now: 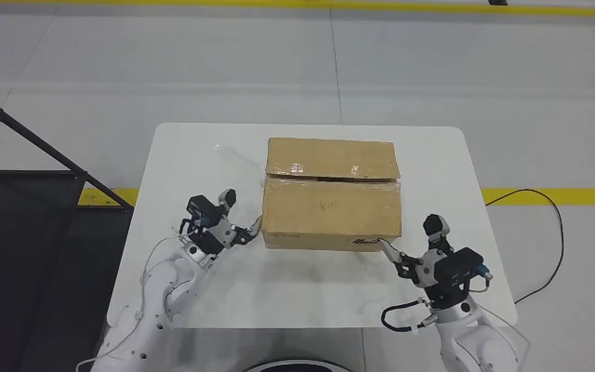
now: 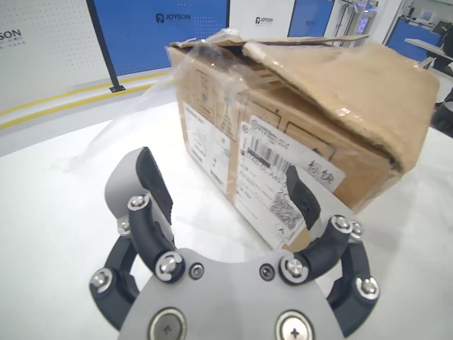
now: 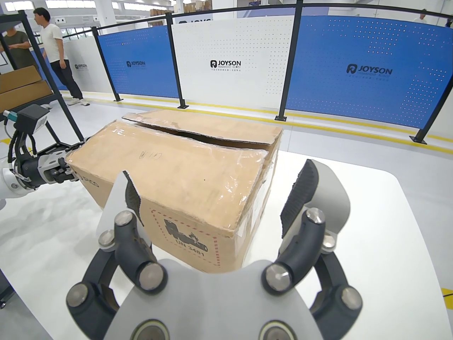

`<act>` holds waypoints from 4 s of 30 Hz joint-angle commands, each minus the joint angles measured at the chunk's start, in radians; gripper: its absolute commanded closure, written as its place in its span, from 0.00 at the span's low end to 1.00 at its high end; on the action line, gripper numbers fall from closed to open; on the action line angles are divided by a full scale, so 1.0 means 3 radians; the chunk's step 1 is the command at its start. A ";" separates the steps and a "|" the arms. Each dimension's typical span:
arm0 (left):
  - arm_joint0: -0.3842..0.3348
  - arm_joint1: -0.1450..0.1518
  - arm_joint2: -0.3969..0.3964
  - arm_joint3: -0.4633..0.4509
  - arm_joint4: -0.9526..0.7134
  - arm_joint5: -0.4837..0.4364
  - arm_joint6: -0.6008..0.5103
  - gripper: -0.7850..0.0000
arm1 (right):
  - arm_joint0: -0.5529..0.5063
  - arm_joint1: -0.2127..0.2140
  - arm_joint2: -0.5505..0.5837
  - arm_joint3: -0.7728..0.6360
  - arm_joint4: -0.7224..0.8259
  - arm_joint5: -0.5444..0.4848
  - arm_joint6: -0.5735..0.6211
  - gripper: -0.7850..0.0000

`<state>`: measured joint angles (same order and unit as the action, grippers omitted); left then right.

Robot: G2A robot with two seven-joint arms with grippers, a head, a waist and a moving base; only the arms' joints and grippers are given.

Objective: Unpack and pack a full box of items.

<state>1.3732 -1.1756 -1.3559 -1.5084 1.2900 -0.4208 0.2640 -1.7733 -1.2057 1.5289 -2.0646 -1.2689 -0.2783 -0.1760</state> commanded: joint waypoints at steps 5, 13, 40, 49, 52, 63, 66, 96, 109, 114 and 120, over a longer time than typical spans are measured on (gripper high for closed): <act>-0.0100 0.0013 -0.0158 0.0129 0.0202 0.0421 -0.0124 0.00 | -0.0027 0.0004 0.0038 -0.0018 -0.0006 -0.0010 0.0001 0.00; -0.0518 -0.0054 0.0116 0.0488 0.0729 0.1110 -0.0107 0.00 | -0.0033 0.0005 0.0049 -0.0028 -0.0023 -0.0017 0.0007 0.00; -0.0925 -0.0250 0.0390 0.1111 0.1471 0.2850 0.0469 0.00 | -0.0033 0.0005 0.0049 -0.0028 -0.0023 -0.0017 0.0007 0.00; -0.0410 -0.0183 0.0092 0.0563 0.1715 0.2887 0.0311 0.00 | -0.0033 0.0005 0.0049 -0.0028 -0.0023 -0.0017 0.0007 0.00; -0.0212 -0.0165 -0.0004 0.0373 0.1794 0.2890 0.0237 0.00 | -0.0033 0.0005 0.0049 -0.0028 -0.0023 -0.0017 0.0007 0.00; 0.0339 -0.0138 -0.0165 -0.0053 0.2004 0.2725 0.0021 0.00 | -0.0033 0.0005 0.0049 -0.0028 -0.0023 -0.0017 0.0007 0.00; 0.0405 -0.0146 -0.0148 -0.0055 0.1996 0.2688 -0.0001 0.00 | -0.0033 0.0005 0.0049 -0.0028 -0.0023 -0.0017 0.0007 0.00; 0.1645 -0.0082 -0.0982 -0.1671 0.0610 0.1084 0.0058 0.00 | 0.0136 0.0008 0.0068 0.0050 0.0475 -0.0268 0.0206 0.00; 0.1683 -0.0073 -0.1416 -0.1762 -0.0699 0.0434 -0.0042 0.00 | 0.0696 0.0044 0.0237 0.0450 0.2038 -0.0826 0.0996 0.00; 0.1683 -0.0073 -0.1416 -0.1762 -0.0699 0.0434 -0.0042 0.00 | 0.0696 0.0044 0.0237 0.0450 0.2038 -0.0826 0.0996 0.00; 0.1596 -0.0078 -0.1305 -0.1790 -0.0844 0.0375 -0.0194 0.00 | 0.0792 0.0043 0.0216 0.0544 0.2260 -0.0801 0.1067 0.00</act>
<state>1.8632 -1.1980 -1.7591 -2.0438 1.0643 -0.3036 0.2220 -1.5522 -1.1929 1.5903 -1.9149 -0.6273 -0.5255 0.1380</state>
